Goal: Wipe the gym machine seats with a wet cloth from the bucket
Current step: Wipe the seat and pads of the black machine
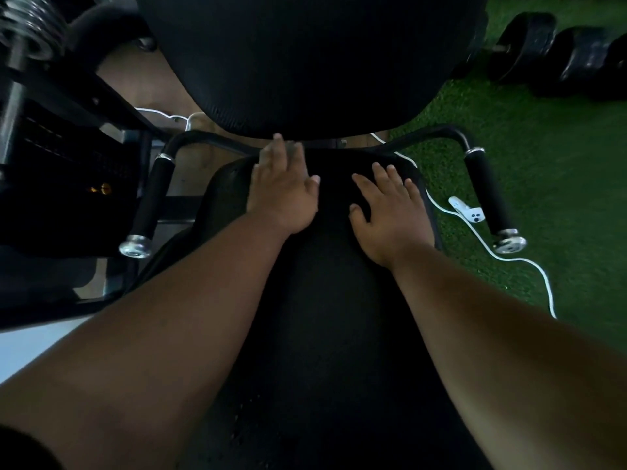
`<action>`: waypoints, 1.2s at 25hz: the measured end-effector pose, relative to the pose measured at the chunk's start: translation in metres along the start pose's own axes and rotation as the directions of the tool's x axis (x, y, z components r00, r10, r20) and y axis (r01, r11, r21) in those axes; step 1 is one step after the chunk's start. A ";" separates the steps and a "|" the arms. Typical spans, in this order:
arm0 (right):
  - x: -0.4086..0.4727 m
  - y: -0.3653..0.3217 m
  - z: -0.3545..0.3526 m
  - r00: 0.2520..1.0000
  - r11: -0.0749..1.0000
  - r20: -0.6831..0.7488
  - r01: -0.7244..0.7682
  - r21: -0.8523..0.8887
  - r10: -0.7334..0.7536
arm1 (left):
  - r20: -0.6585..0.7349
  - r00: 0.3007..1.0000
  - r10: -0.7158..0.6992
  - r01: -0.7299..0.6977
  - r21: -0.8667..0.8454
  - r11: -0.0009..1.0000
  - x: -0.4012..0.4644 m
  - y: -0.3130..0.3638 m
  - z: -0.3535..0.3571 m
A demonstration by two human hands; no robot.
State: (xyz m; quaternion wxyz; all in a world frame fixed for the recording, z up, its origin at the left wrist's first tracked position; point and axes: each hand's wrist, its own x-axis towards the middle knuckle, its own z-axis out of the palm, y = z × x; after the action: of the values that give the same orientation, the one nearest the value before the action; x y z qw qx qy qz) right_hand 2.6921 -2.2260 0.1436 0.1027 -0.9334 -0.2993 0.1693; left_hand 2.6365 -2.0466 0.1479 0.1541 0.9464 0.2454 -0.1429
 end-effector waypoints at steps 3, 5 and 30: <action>0.000 -0.001 -0.001 1.000 1.000 0.023 -0.012 0.003 0.012 | -0.012 1.000 0.017 -0.016 0.076 0.997 0.004 -0.023 -0.001; 0.000 -0.002 -0.003 0.999 1.000 0.037 -0.015 0.003 0.014 | -0.032 0.998 0.057 -0.054 0.098 0.994 0.003 -0.041 -0.008; 0.006 -0.001 -0.002 0.998 0.995 0.058 -0.029 -0.091 0.034 | 0.061 0.942 -0.329 0.335 -0.157 0.929 -0.028 -0.119 -0.017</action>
State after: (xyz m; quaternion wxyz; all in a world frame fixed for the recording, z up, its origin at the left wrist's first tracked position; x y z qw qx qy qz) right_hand 2.6968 -2.2218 0.1445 0.0487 -0.9362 -0.2948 0.1851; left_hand 2.5560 -1.9530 0.1465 0.2099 0.8725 0.4103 -0.1621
